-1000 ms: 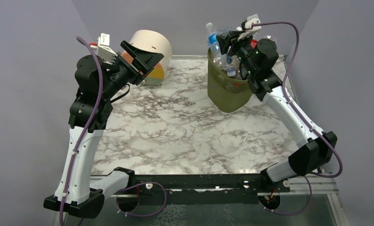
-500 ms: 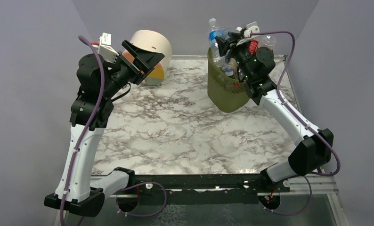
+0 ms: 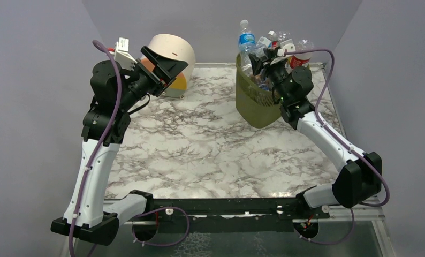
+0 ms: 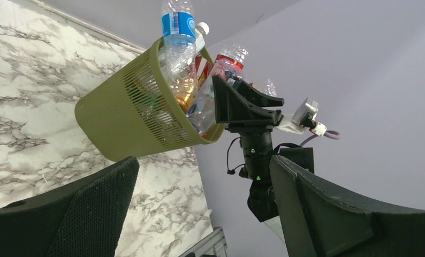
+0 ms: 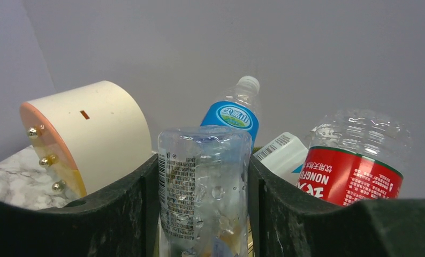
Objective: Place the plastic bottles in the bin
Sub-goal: Place the plastic bottle in the trash bin, then reset both arms
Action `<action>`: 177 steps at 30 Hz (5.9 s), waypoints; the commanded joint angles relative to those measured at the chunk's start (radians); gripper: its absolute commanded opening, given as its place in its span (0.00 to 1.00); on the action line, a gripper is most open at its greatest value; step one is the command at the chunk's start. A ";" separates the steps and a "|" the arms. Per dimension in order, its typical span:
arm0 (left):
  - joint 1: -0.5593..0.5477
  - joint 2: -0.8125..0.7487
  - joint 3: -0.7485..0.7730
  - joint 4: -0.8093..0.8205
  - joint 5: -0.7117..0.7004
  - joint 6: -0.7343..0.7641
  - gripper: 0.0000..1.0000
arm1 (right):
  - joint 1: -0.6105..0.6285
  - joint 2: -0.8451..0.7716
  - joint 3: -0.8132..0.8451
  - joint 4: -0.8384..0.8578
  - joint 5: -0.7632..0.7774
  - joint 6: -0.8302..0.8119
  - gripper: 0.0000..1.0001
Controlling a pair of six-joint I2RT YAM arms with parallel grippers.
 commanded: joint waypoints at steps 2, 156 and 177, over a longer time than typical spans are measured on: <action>-0.002 -0.002 -0.016 0.024 0.016 0.013 0.99 | 0.003 -0.054 -0.016 0.034 0.006 0.016 0.56; 0.162 0.555 -1.267 1.763 -0.478 1.076 0.99 | -0.265 0.207 -0.937 0.781 0.135 0.081 1.00; 0.162 0.555 -1.267 1.763 -0.478 1.077 0.99 | -0.266 0.207 -0.937 0.781 0.135 0.081 1.00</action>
